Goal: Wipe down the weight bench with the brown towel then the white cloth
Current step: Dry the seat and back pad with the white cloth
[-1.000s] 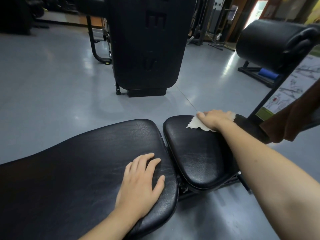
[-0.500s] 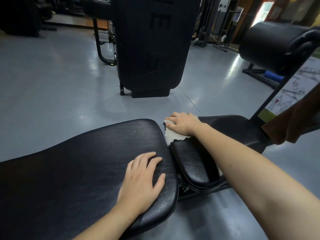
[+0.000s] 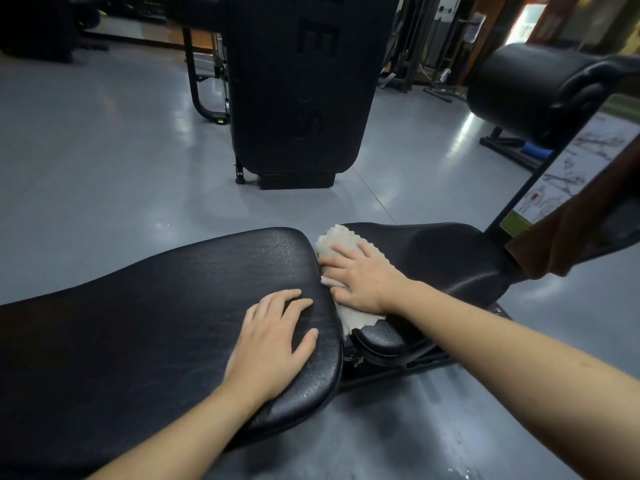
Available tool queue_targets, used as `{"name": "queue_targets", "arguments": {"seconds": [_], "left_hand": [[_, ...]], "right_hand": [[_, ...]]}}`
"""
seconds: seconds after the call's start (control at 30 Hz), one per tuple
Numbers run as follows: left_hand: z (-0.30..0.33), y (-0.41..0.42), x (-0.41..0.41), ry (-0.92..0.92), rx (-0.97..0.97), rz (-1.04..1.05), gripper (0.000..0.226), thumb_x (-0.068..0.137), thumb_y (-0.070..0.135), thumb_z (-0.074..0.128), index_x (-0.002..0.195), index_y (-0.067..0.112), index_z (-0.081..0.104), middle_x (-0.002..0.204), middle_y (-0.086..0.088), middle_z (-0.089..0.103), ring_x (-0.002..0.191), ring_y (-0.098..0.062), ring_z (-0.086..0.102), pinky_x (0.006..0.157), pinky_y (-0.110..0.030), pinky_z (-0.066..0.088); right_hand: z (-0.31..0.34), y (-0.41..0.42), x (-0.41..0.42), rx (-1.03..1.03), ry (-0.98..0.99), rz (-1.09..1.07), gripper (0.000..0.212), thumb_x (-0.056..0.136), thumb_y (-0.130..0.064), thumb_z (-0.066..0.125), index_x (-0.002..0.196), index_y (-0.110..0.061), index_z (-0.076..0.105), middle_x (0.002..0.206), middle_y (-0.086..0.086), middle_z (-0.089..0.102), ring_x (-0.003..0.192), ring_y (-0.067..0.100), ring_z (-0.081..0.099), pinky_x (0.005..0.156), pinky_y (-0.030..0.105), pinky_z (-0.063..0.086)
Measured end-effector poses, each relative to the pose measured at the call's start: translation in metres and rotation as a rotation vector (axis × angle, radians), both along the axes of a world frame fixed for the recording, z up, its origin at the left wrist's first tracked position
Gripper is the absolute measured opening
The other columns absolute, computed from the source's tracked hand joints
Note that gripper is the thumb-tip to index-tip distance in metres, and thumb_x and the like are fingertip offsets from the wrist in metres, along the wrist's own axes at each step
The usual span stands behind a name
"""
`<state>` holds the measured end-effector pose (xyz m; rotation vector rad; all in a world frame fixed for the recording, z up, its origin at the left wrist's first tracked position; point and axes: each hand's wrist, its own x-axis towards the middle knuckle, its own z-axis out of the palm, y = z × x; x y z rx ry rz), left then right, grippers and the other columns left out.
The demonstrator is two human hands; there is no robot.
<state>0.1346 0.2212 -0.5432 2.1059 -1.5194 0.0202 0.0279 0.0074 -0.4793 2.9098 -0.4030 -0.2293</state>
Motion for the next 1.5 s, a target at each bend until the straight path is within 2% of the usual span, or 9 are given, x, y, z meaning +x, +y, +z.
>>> {"name": "queue_targets", "arguments": {"seconds": [0.2,0.33,0.47,0.57,0.67,0.83,1.2,1.33,1.5], "left_hand": [[-0.001,0.001,0.0,0.003,-0.001,0.0,0.052,0.093,0.058,0.036,0.136,0.035,0.051,0.143,0.016,0.041,0.136,-0.007,0.034,0.114,-0.029,0.022],[0.0,0.001,0.0,0.004,-0.002,-0.001,0.054,0.093,0.059,0.034,0.138,0.034,0.051,0.144,0.016,0.041,0.137,-0.007,0.033,0.115,-0.031,0.022],[0.001,0.001,0.0,0.008,-0.002,-0.002,0.054,0.093,0.059,0.034,0.137,0.034,0.051,0.144,0.016,0.042,0.136,-0.007,0.034,0.114,-0.032,0.025],[0.001,0.001,0.0,0.006,0.001,-0.002,0.054,0.093,0.059,0.033,0.137,0.034,0.051,0.144,0.016,0.042,0.136,-0.007,0.034,0.115,-0.032,0.025],[0.001,0.001,-0.001,0.006,0.001,-0.002,0.053,0.093,0.058,0.034,0.137,0.033,0.051,0.143,0.015,0.042,0.136,-0.009,0.035,0.115,-0.033,0.026],[0.001,0.001,0.0,-0.001,0.001,-0.002,0.052,0.093,0.057,0.035,0.136,0.033,0.051,0.143,0.014,0.043,0.136,-0.009,0.035,0.114,-0.033,0.027],[0.003,0.002,0.0,-0.003,0.012,-0.004,0.054,0.092,0.059,0.032,0.136,0.034,0.051,0.143,0.016,0.042,0.135,-0.008,0.034,0.112,-0.032,0.026],[0.003,0.002,0.001,0.009,0.01,-0.01,0.054,0.092,0.06,0.033,0.136,0.034,0.051,0.142,0.017,0.043,0.134,-0.008,0.035,0.112,-0.035,0.028],[0.005,0.002,0.001,0.019,0.005,-0.02,0.054,0.092,0.06,0.034,0.136,0.034,0.052,0.141,0.016,0.044,0.134,-0.01,0.036,0.112,-0.037,0.029]], "right_hand": [[-0.006,0.031,-0.038,0.032,-0.086,-0.029,0.074,0.087,-0.053,0.014,0.146,-0.025,0.05,0.16,-0.011,0.034,0.154,0.024,0.016,0.12,0.06,0.011],[-0.019,0.047,-0.074,-0.074,-0.18,0.105,0.047,0.089,-0.045,0.041,0.128,-0.028,0.062,0.152,-0.005,0.045,0.148,0.033,0.031,0.111,0.065,0.028],[-0.02,0.056,-0.104,-0.179,-0.127,0.282,0.039,0.079,-0.037,0.05,0.116,-0.03,0.059,0.154,-0.002,0.042,0.148,0.036,0.029,0.113,0.066,0.027],[-0.019,0.052,-0.128,-0.237,-0.092,0.377,0.048,0.072,-0.034,0.064,0.12,-0.033,0.056,0.163,-0.003,0.031,0.152,0.033,0.022,0.114,0.064,0.029],[-0.015,0.046,-0.13,-0.256,-0.065,0.34,0.082,0.067,-0.039,0.076,0.143,-0.031,0.046,0.166,-0.002,0.024,0.153,0.029,0.022,0.114,0.06,0.033],[-0.014,0.044,-0.107,-0.239,-0.075,0.177,0.102,0.069,-0.063,0.073,0.154,-0.019,0.036,0.163,0.004,0.033,0.147,0.03,0.035,0.112,0.058,0.038],[-0.032,0.067,-0.083,-0.168,-0.172,-0.127,0.103,0.077,-0.068,0.067,0.157,-0.015,0.03,0.166,0.01,0.021,0.153,0.031,0.019,0.116,0.064,0.026],[-0.034,0.053,-0.102,-0.159,-0.223,-0.043,0.107,0.073,-0.077,0.061,0.155,-0.014,0.035,0.164,0.01,0.028,0.151,0.031,0.026,0.117,0.06,0.028],[-0.01,0.009,-0.129,-0.068,-0.101,0.102,0.121,0.066,-0.091,0.048,0.161,-0.022,0.017,0.169,0.0,0.011,0.155,0.023,0.01,0.122,0.05,0.009]]}}
